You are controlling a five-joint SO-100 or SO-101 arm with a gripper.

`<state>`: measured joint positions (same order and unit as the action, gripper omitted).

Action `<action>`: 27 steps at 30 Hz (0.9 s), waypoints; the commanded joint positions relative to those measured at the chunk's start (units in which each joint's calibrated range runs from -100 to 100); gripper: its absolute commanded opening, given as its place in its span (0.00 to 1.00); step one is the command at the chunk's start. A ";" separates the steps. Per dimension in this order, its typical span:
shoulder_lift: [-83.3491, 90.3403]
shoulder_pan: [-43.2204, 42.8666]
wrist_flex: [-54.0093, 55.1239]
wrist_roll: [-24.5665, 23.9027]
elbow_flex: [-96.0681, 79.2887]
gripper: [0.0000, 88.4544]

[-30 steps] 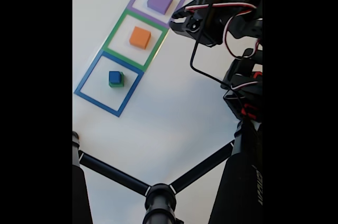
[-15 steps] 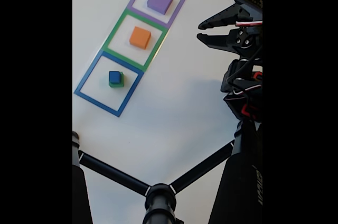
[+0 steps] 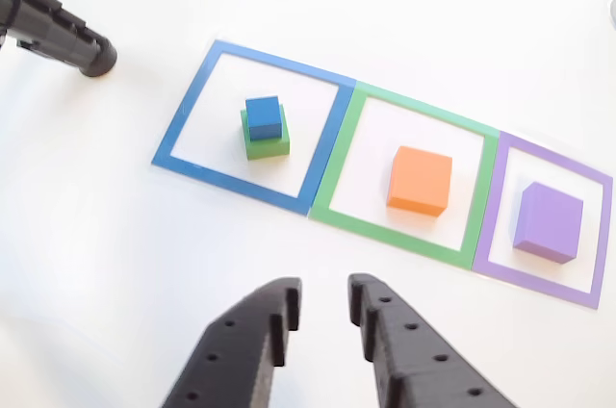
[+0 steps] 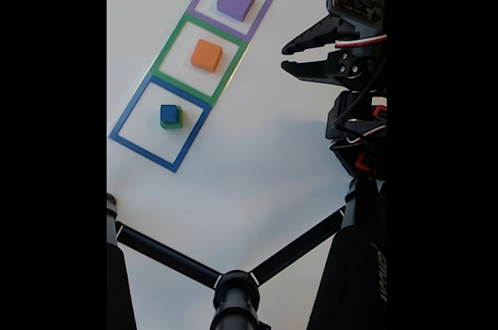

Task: Tower of hanoi

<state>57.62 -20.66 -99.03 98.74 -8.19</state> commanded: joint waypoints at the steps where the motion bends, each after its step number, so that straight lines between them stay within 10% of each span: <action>1: -1.62 0.04 3.00 1.26 -5.81 0.16; 27: -16.56 4.84 96.28 1.26 -64.17 0.41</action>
<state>46.31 -16.68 -20.76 99.28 -68.84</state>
